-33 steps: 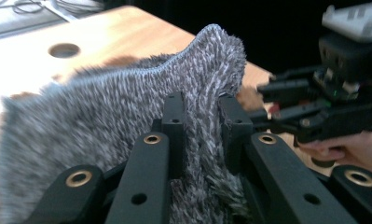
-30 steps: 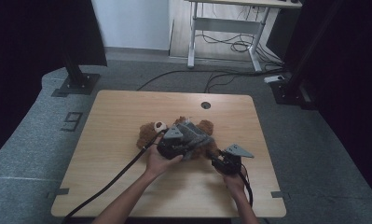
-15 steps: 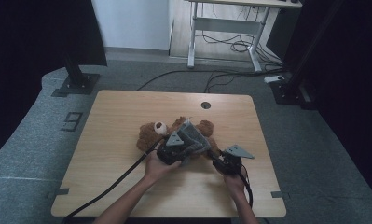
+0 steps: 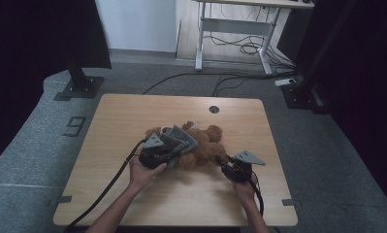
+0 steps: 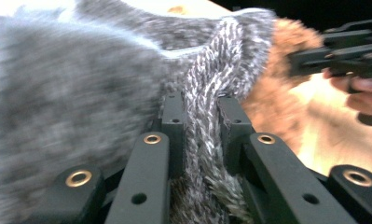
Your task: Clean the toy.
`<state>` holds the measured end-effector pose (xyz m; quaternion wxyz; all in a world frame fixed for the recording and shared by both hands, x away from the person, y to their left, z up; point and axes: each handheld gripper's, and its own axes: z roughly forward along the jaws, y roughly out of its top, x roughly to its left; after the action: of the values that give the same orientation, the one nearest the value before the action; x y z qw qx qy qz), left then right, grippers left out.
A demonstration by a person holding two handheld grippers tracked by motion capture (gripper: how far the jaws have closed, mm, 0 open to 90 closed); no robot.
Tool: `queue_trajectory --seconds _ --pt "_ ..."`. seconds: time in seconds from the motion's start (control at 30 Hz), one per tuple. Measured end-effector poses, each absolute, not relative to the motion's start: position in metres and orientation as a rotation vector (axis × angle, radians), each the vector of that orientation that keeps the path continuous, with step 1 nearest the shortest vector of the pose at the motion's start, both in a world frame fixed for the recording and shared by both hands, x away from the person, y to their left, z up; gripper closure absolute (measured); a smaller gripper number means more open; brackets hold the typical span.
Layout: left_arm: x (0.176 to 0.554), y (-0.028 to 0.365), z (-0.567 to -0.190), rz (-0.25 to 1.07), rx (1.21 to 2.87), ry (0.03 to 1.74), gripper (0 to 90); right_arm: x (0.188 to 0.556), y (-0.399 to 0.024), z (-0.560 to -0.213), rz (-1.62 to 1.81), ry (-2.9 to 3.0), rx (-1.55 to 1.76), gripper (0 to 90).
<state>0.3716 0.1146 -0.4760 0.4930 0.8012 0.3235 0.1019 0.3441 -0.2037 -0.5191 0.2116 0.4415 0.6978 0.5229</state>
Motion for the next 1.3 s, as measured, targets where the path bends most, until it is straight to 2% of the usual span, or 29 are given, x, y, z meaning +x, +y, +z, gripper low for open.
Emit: queue_trajectory --seconds 0.03,0.27,0.5,0.77,1.07,1.3 --pt "0.369 0.099 -0.47 0.238 1.943 0.744 75.9 0.344 -0.204 -0.519 1.454 1.94 1.227 67.2" --pt "0.367 0.06 -0.463 0.215 1.948 0.683 75.8 0.344 -0.204 -0.52 1.456 1.943 1.226 67.2" --pt "0.369 0.028 -0.482 0.198 2.041 0.665 75.2 0.344 -0.202 -0.521 1.452 1.941 1.227 67.3" --pt "0.367 0.053 -0.486 0.256 2.02 0.698 75.4 0.344 -0.207 -0.521 1.471 1.948 1.232 67.4" --pt "0.369 0.12 -0.491 0.335 1.932 0.82 75.3 0.344 -0.208 -0.521 1.483 1.952 1.237 67.4" --pt "0.365 0.155 -0.496 0.319 1.882 0.873 75.4 0.345 -0.211 -0.522 1.504 1.957 1.244 67.4"
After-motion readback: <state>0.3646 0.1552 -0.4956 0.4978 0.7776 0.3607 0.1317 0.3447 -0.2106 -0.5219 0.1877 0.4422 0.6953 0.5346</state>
